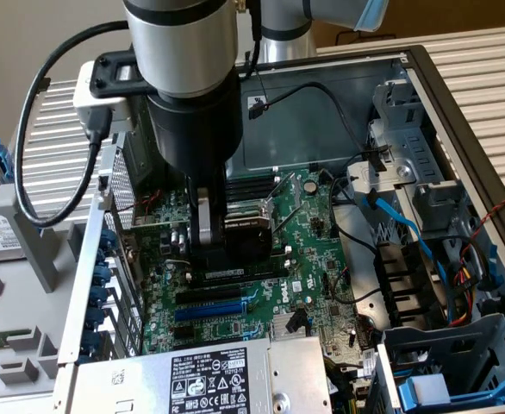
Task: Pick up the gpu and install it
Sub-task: 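Insert the gpu into the slot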
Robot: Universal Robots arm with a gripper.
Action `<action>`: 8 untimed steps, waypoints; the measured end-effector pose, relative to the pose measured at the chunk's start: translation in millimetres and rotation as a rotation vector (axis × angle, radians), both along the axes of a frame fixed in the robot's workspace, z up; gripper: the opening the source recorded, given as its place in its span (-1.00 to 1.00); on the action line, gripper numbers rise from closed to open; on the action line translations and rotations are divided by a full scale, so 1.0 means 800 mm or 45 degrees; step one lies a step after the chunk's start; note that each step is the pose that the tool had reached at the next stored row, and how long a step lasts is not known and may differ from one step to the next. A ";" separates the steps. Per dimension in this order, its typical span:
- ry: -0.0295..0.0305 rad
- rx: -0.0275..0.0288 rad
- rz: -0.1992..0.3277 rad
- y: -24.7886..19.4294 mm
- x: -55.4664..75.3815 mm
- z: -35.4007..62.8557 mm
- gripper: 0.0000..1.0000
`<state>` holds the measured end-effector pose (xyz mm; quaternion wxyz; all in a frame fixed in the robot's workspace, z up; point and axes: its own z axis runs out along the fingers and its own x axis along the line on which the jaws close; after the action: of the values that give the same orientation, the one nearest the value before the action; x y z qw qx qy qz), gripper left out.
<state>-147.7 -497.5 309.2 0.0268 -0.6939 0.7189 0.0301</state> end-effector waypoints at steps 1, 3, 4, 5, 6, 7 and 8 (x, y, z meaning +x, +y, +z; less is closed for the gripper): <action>0.0000 0.0000 0.000 -0.0004 0.000 -0.002 -0.44; -0.0001 0.0001 0.000 -0.0006 0.000 -0.006 -0.44; 0.0000 0.0000 0.000 -0.0006 0.000 -0.006 -0.44; 0.0000 0.0000 0.000 -0.0006 0.000 -0.006 -0.44; 0.0000 0.0000 0.000 -0.0006 0.000 -0.006 -0.44; 0.0000 -0.0001 0.000 -0.0006 0.000 -0.006 -0.44; -0.0001 0.0002 0.000 -0.0005 0.000 -0.008 -0.44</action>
<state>-147.6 -497.9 302.7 0.0269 -0.6938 0.7190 0.0301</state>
